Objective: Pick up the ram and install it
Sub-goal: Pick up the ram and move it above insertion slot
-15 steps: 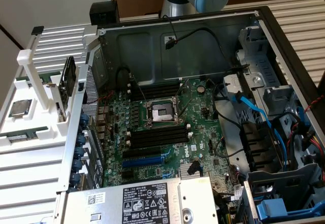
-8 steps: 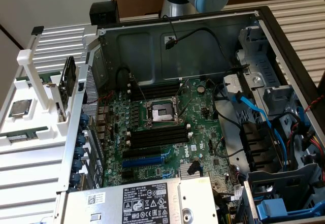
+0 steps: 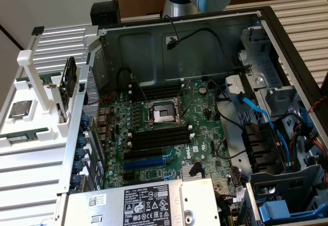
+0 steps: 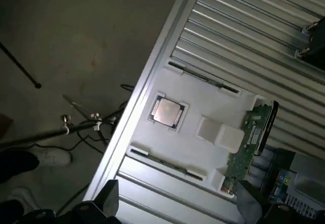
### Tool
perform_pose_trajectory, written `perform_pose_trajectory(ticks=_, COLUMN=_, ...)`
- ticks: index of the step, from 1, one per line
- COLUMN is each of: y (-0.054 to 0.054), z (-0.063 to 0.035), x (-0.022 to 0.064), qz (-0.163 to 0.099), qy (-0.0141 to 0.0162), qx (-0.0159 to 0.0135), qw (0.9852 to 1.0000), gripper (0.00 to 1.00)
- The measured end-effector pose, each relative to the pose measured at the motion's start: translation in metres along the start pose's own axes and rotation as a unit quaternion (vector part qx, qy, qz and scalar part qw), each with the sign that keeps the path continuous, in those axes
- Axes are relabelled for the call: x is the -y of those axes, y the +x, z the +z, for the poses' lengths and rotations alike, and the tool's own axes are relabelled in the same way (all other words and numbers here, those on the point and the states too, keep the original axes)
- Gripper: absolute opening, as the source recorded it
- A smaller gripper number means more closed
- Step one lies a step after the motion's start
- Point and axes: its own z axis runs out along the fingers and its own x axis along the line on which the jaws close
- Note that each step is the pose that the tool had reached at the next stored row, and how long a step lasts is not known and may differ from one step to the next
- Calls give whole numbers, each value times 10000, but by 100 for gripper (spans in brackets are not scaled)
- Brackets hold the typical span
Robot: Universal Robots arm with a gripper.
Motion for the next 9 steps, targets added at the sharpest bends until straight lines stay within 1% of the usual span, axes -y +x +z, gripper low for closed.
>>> perform_pose_trajectory(ticks=1, y=0, z=0, x=0, qz=-180, qy=-7, qx=-8, qw=9998, gripper=99)
perform_pose_trajectory(ticks=2, y=0, z=0, x=0, qz=-362, qy=-13, qx=-16, qw=9993, gripper=99)
perform_pose_trajectory(ticks=4, y=0, z=0, x=0, qz=-544, qy=-21, qx=-24, qw=9985, gripper=99)
perform_pose_trajectory(ticks=6, y=0, z=0, x=0, qz=-725, qy=-27, qx=-33, qw=9974, gripper=99)
perform_pose_trajectory(ticks=7, y=0, z=0, x=0, qz=-904, qy=-34, qx=-40, qw=9959, gripper=99)
perform_pose_trajectory(ticks=8, y=0, z=0, x=0, qz=-997, qy=-38, qx=-44, qw=9950, gripper=99)
perform_pose_trajectory(ticks=9, y=0, z=0, x=0, qz=-1172, qy=-44, qx=-52, qw=9931, gripper=99)
